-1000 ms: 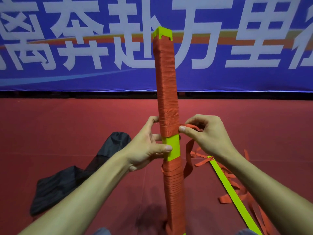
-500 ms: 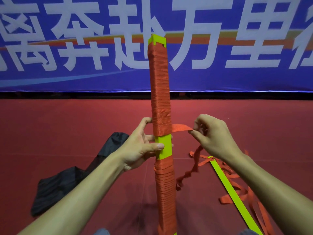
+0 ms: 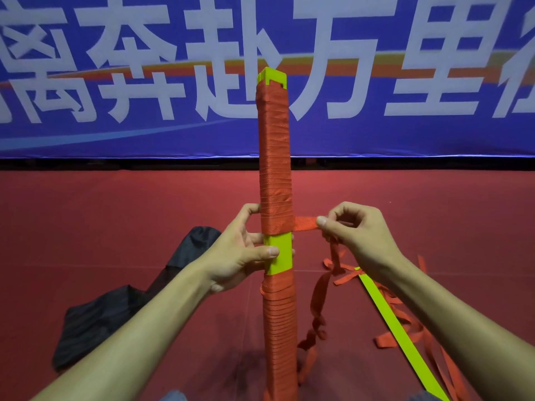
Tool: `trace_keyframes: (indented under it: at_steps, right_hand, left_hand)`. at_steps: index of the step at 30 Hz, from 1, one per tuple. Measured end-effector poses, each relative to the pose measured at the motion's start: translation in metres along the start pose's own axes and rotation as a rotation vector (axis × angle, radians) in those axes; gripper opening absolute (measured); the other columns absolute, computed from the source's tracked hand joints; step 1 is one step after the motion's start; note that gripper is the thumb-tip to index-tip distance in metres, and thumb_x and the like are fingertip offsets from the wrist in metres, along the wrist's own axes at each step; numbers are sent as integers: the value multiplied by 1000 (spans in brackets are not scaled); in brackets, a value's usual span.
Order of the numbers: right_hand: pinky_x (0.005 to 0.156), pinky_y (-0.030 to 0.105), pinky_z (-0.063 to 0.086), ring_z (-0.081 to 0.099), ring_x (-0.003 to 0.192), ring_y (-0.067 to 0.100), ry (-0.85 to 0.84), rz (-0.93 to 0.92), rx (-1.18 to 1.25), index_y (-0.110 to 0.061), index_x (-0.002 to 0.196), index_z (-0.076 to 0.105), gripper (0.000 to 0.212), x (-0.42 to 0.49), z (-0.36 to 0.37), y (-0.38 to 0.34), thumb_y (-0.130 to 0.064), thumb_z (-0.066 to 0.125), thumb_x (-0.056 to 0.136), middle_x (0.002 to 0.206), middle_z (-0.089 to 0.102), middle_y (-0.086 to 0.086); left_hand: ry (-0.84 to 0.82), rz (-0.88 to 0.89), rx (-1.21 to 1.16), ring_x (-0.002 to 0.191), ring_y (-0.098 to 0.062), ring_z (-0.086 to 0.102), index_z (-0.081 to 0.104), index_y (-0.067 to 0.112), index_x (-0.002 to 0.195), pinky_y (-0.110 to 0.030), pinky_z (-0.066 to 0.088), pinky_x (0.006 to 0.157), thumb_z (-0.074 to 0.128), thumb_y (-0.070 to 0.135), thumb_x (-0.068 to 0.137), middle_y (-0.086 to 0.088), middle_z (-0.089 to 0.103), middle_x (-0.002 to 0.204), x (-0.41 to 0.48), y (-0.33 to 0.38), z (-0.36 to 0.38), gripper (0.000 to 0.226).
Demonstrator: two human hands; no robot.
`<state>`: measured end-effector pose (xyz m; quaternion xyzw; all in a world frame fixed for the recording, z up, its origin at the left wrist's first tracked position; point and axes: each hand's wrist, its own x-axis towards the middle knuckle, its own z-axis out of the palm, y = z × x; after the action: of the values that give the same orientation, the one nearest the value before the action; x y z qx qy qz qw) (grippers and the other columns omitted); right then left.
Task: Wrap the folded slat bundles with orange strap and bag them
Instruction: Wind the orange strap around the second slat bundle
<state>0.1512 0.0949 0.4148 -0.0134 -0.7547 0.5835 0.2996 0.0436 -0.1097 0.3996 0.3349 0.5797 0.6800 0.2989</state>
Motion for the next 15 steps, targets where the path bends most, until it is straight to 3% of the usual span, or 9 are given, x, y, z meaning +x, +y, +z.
trace_keyframes:
  at_steps: [4,7,10,12,15]
  right_hand:
    - [64,20,47,55,59,9,-11,22,-106,-13,95,68,27,1,-3,4,-4,81,74,64,60,-1]
    - [60,25,44,51,56,9,-7,29,-265,-19,79,70,15,4,-5,8,-10,81,76,62,57,-6]
    - [58,31,39,49,54,15,-2,51,-311,-17,66,66,19,7,-6,14,-14,80,78,53,52,-6]
    - [56,33,37,45,54,16,20,73,-309,-15,64,64,22,7,-6,15,-17,80,78,51,48,-2]
    - [54,32,33,40,52,16,46,87,-324,-15,63,58,29,8,-2,14,-25,79,80,53,47,2]
  left_hand:
    - [-11,-4,9,108,-55,61,42,25,124,-54,54,88,69,-5,75,-40,60,116,0,1,3,64]
    - [-10,-10,13,112,-61,55,43,23,124,-54,55,86,70,-6,74,-42,58,117,0,2,5,63]
    - [11,-2,27,107,-57,58,44,24,123,-65,47,93,71,-6,74,-42,58,116,-1,3,7,64]
    - [37,0,56,100,-48,63,45,25,121,-59,52,89,72,-9,75,-37,65,108,0,2,7,64]
    - [102,3,96,79,-28,70,45,25,118,-37,60,68,68,-17,81,-18,73,89,2,2,9,60]
